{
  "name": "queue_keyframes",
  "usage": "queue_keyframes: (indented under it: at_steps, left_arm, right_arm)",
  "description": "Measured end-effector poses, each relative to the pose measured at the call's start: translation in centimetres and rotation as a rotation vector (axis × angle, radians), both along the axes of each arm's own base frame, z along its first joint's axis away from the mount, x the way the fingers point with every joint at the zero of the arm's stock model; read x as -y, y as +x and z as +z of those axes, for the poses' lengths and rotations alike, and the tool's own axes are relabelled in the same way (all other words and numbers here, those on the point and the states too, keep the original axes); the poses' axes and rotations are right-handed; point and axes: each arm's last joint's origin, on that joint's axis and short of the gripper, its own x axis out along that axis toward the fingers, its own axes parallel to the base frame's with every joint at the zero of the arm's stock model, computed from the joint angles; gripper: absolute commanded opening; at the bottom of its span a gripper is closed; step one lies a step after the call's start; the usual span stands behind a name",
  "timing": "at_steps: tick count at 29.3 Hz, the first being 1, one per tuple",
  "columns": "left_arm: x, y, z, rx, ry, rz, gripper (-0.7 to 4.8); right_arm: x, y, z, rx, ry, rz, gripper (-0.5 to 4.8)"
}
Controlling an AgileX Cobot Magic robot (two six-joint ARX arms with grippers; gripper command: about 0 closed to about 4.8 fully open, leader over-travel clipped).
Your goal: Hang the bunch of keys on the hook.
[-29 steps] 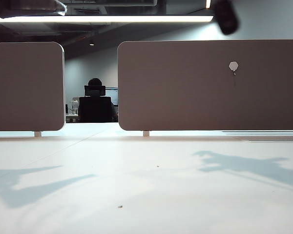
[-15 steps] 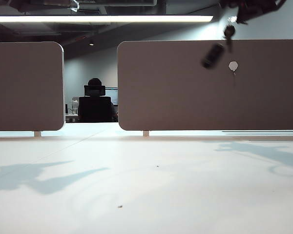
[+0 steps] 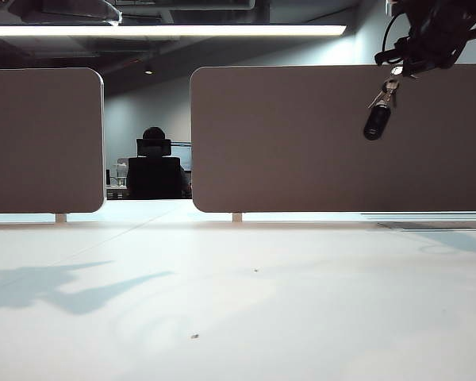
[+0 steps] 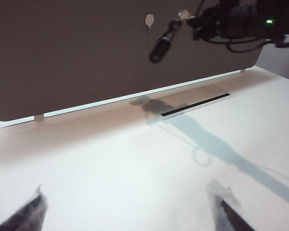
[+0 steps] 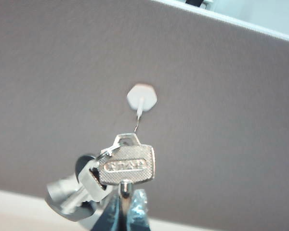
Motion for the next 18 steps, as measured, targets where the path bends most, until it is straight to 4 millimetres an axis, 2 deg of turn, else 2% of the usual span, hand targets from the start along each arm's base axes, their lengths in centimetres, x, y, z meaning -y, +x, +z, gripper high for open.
queue_keyframes:
  at_steps: [12, 18]
  left_arm:
    - [0.3, 0.9, -0.9, -0.035, 0.028, 0.058, 4.79]
    - [0.5, 1.2, -1.3, -0.055, 0.042, 0.058, 4.79]
  right_arm:
    - [0.4, 6.4, -1.8, 0.01, 0.002, 0.015, -0.06]
    - [0.4, 8.1, -2.7, 0.022, -0.001, 0.014, -0.06]
